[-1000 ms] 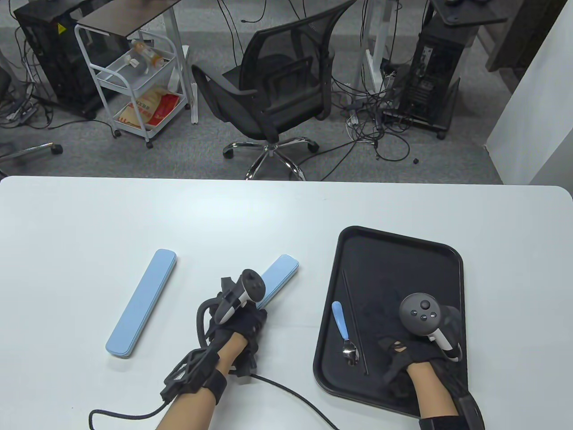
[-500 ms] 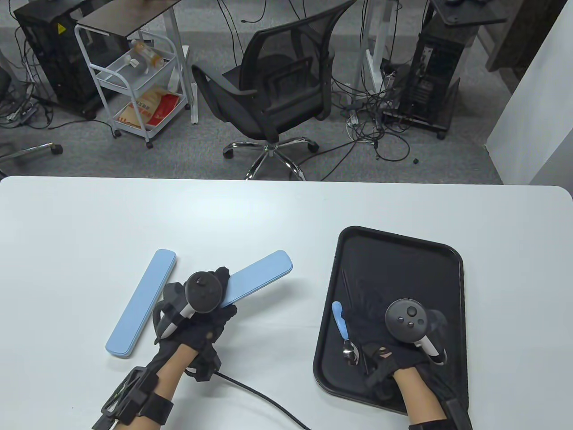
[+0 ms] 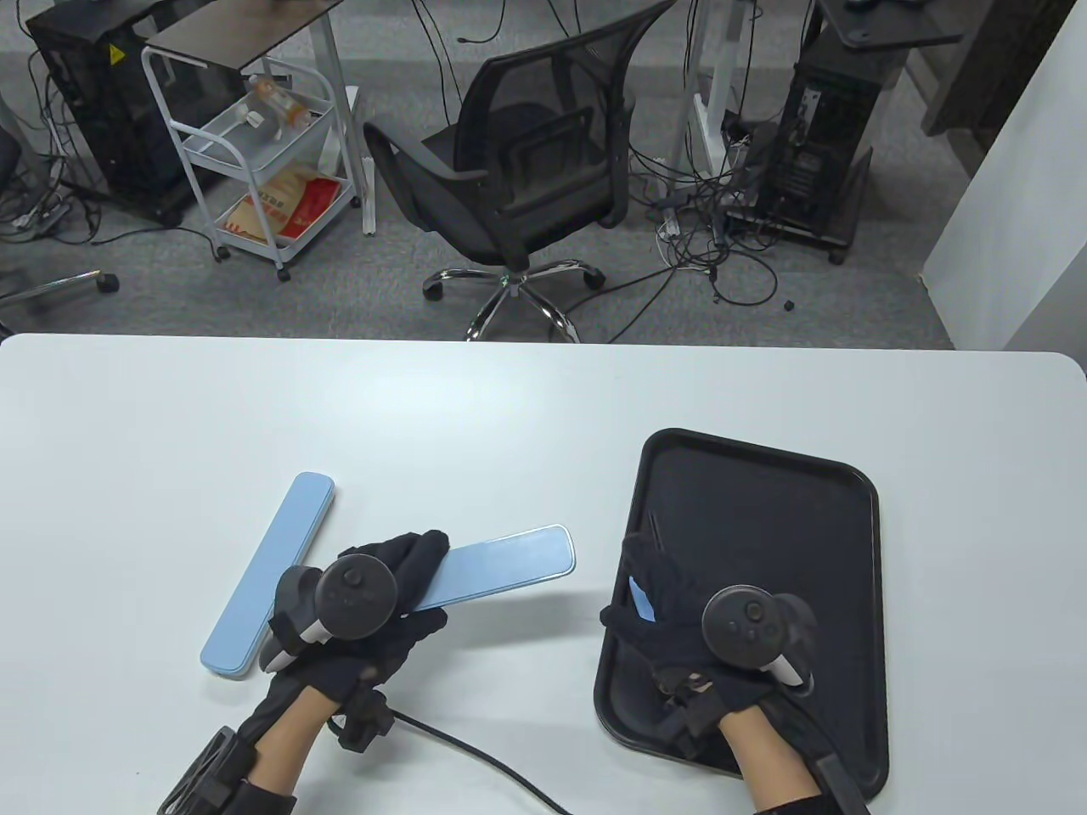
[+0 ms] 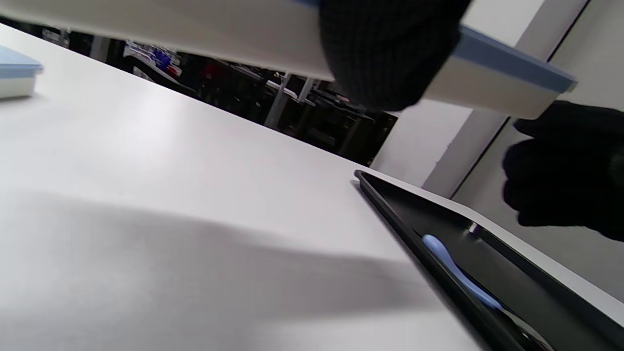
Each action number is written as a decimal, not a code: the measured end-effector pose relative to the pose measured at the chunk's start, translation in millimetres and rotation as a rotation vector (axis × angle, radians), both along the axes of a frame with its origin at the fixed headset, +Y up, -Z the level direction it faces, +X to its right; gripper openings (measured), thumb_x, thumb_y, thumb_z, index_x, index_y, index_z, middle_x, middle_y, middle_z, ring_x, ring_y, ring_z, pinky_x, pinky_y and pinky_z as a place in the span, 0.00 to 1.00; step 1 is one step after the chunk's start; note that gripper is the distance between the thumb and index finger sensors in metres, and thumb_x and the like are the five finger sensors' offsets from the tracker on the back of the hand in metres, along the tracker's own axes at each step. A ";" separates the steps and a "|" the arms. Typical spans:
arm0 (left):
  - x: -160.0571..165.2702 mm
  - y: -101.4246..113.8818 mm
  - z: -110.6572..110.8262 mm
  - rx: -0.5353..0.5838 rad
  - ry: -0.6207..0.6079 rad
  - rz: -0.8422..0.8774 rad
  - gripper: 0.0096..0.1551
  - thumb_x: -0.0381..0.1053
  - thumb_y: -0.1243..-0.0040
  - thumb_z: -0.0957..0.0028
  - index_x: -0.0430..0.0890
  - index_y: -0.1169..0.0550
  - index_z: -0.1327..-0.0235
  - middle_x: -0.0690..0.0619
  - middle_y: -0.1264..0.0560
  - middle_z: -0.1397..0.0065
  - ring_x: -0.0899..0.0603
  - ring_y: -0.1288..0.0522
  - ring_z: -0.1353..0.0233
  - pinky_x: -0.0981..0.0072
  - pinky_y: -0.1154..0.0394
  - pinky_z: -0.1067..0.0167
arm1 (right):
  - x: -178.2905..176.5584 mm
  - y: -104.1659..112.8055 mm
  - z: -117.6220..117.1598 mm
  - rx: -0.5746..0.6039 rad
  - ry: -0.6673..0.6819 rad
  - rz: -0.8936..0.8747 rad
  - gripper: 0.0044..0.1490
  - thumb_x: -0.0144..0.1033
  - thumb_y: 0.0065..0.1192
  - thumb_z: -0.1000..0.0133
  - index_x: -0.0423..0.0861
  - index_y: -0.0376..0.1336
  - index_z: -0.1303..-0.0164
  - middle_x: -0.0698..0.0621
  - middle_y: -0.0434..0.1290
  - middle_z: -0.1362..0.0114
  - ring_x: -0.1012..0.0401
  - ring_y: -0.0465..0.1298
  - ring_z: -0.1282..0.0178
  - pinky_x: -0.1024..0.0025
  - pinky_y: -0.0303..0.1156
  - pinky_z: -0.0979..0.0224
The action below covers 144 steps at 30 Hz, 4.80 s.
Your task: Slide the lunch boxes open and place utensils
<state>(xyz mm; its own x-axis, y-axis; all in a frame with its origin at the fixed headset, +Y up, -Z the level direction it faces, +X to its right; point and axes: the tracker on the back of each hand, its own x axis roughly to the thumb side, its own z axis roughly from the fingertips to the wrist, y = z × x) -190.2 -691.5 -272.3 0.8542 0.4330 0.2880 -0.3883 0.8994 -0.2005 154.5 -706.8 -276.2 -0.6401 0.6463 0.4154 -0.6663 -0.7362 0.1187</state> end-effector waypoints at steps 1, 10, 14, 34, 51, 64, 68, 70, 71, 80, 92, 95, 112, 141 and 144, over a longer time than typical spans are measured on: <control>3.2 -0.1 1.1 -0.001 -0.031 -0.003 0.51 0.56 0.28 0.49 0.57 0.47 0.19 0.58 0.46 0.17 0.39 0.42 0.18 0.26 0.51 0.23 | -2.8 -1.4 -0.1 -0.012 0.023 -0.005 0.56 0.52 0.74 0.45 0.38 0.48 0.17 0.35 0.61 0.19 0.36 0.68 0.25 0.32 0.64 0.28; 17.0 -2.1 6.7 -0.052 -0.147 -0.036 0.51 0.56 0.28 0.49 0.58 0.46 0.19 0.58 0.46 0.18 0.40 0.41 0.18 0.27 0.51 0.23 | -13.0 -13.4 2.0 -0.069 0.128 -0.089 0.54 0.46 0.80 0.48 0.38 0.53 0.19 0.37 0.65 0.21 0.37 0.70 0.27 0.31 0.65 0.29; 20.4 -3.2 7.8 -0.057 -0.159 -0.064 0.51 0.56 0.28 0.50 0.58 0.46 0.20 0.58 0.45 0.18 0.41 0.41 0.19 0.27 0.50 0.23 | -14.7 -14.6 2.2 -0.058 0.121 -0.122 0.52 0.45 0.81 0.48 0.38 0.56 0.21 0.37 0.68 0.24 0.38 0.72 0.29 0.32 0.66 0.29; -8.1 -5.2 -3.5 -0.132 -0.103 -0.010 0.51 0.55 0.26 0.51 0.60 0.45 0.20 0.59 0.45 0.18 0.41 0.43 0.18 0.26 0.54 0.22 | 11.6 -10.9 -7.1 -0.031 0.112 -0.185 0.50 0.51 0.82 0.50 0.44 0.61 0.22 0.42 0.73 0.29 0.43 0.75 0.31 0.34 0.68 0.29; -48.2 -2.2 -10.0 -0.162 -0.018 0.013 0.51 0.53 0.25 0.51 0.61 0.44 0.21 0.61 0.45 0.17 0.42 0.45 0.16 0.27 0.59 0.23 | 63.0 -9.7 -19.5 -0.184 0.086 -0.316 0.49 0.48 0.80 0.46 0.53 0.55 0.18 0.43 0.71 0.27 0.41 0.74 0.32 0.32 0.65 0.28; -55.9 3.4 -9.3 -0.149 -0.006 0.019 0.51 0.54 0.24 0.51 0.61 0.43 0.20 0.61 0.44 0.17 0.43 0.44 0.17 0.26 0.58 0.23 | 84.0 -17.1 -23.6 -0.249 0.044 -0.435 0.50 0.47 0.78 0.45 0.53 0.53 0.17 0.43 0.69 0.23 0.39 0.71 0.29 0.31 0.64 0.27; -57.7 5.3 -9.0 -0.140 0.020 0.027 0.51 0.54 0.25 0.51 0.59 0.43 0.20 0.59 0.44 0.17 0.42 0.43 0.18 0.25 0.57 0.23 | 90.5 -18.6 -23.4 -0.235 -0.035 -0.512 0.50 0.42 0.76 0.42 0.47 0.50 0.16 0.41 0.67 0.22 0.38 0.70 0.28 0.30 0.63 0.27; -60.8 5.3 -10.1 -0.134 0.048 0.046 0.51 0.54 0.25 0.51 0.59 0.44 0.20 0.59 0.44 0.17 0.42 0.44 0.18 0.25 0.57 0.23 | 92.9 -19.7 -24.1 -0.279 -0.122 -0.506 0.49 0.33 0.74 0.41 0.38 0.49 0.17 0.38 0.66 0.23 0.38 0.71 0.29 0.30 0.67 0.30; -62.7 4.9 -10.6 -0.137 0.069 0.057 0.51 0.54 0.25 0.50 0.59 0.44 0.20 0.59 0.45 0.17 0.42 0.44 0.18 0.25 0.57 0.23 | 92.3 -20.7 -24.5 -0.289 -0.147 -0.460 0.49 0.31 0.74 0.41 0.36 0.48 0.17 0.37 0.65 0.23 0.37 0.71 0.29 0.29 0.68 0.31; -70.7 0.9 -13.5 -0.140 0.205 0.055 0.51 0.54 0.26 0.50 0.58 0.44 0.19 0.58 0.45 0.17 0.41 0.44 0.18 0.25 0.56 0.23 | 50.8 -28.4 -25.6 -0.277 -0.476 0.218 0.50 0.35 0.81 0.46 0.33 0.54 0.21 0.38 0.73 0.30 0.43 0.79 0.37 0.42 0.77 0.37; -69.3 -0.6 -13.0 -0.173 0.201 0.028 0.51 0.54 0.26 0.49 0.57 0.44 0.19 0.57 0.45 0.16 0.41 0.43 0.18 0.24 0.56 0.23 | 5.1 -45.7 -32.7 -0.344 -0.487 0.582 0.50 0.35 0.81 0.46 0.34 0.55 0.21 0.38 0.75 0.32 0.45 0.79 0.39 0.44 0.76 0.36; -67.6 -2.7 -13.3 -0.183 0.196 0.012 0.51 0.54 0.26 0.49 0.57 0.44 0.19 0.57 0.45 0.16 0.40 0.44 0.18 0.24 0.56 0.23 | 1.2 -49.2 -32.5 -0.320 -0.498 0.687 0.49 0.36 0.80 0.46 0.33 0.56 0.21 0.38 0.75 0.33 0.48 0.80 0.42 0.44 0.76 0.36; -61.5 -7.9 -13.3 -0.208 0.174 -0.041 0.51 0.54 0.26 0.49 0.57 0.44 0.19 0.57 0.45 0.16 0.40 0.44 0.18 0.24 0.56 0.23 | -17.0 -47.7 -31.1 -0.171 -0.550 0.830 0.38 0.32 0.81 0.47 0.32 0.67 0.30 0.39 0.82 0.41 0.50 0.86 0.49 0.48 0.82 0.42; -55.0 -10.1 -12.8 -0.149 0.150 -0.075 0.51 0.54 0.26 0.50 0.58 0.44 0.19 0.57 0.45 0.17 0.41 0.44 0.18 0.25 0.56 0.23 | 110.2 22.9 -8.7 -0.065 -0.735 -0.063 0.29 0.22 0.68 0.41 0.50 0.66 0.28 0.45 0.73 0.31 0.42 0.77 0.36 0.38 0.71 0.32; -51.7 -11.4 -12.2 -0.139 0.132 -0.092 0.51 0.54 0.26 0.50 0.58 0.44 0.20 0.57 0.45 0.17 0.41 0.44 0.18 0.25 0.56 0.23 | 102.8 31.8 -5.5 0.044 -0.703 0.022 0.29 0.23 0.69 0.41 0.49 0.67 0.28 0.47 0.73 0.31 0.43 0.78 0.36 0.38 0.72 0.32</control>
